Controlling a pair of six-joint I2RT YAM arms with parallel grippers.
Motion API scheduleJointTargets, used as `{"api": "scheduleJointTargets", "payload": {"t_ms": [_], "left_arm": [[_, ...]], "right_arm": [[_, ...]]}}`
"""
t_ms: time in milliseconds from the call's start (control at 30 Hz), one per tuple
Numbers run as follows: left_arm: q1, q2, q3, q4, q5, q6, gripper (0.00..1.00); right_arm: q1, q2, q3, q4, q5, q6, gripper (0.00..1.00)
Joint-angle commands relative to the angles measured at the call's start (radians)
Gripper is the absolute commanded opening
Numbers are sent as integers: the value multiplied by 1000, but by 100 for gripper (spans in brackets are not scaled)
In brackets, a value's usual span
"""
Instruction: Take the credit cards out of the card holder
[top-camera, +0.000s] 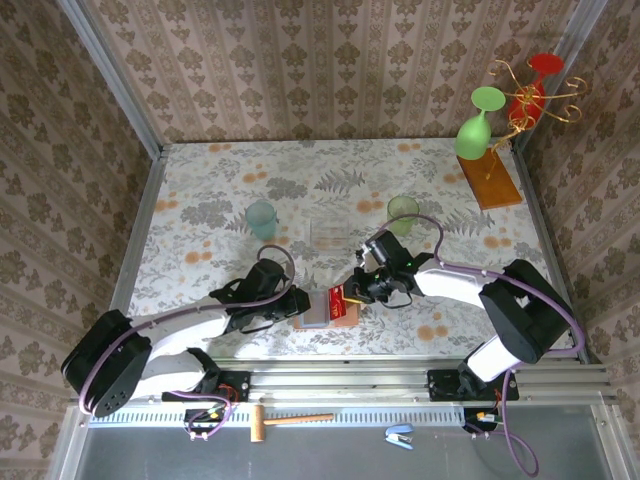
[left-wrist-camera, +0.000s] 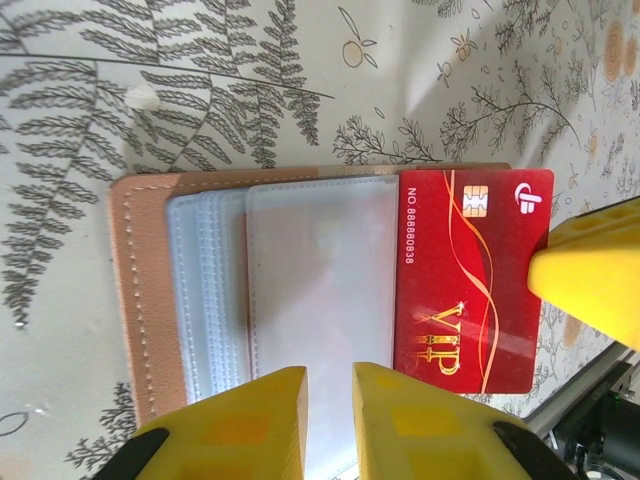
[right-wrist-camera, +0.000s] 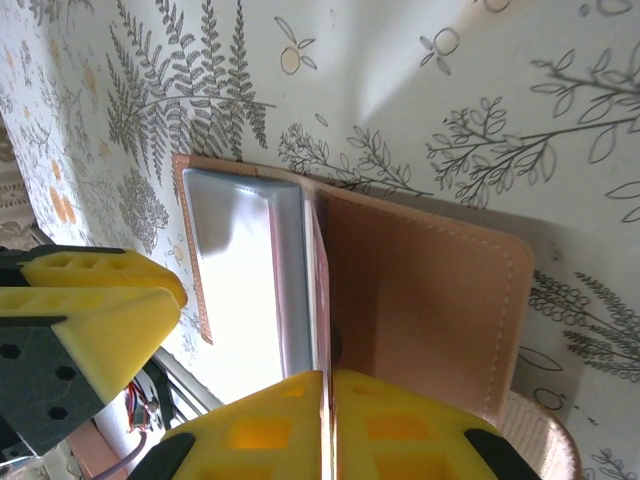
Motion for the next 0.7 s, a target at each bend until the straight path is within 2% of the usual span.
{"api": "scheduleJointTargets", "payload": {"t_ms": [0, 667], "left_arm": [[6, -31, -18, -47, -32, 11, 20], [31, -69, -55, -41, -23, 11, 21]], "right_arm": [[20, 24, 26, -6, 9, 17, 10], [61, 29, 71, -95, 41, 73, 10]]}}
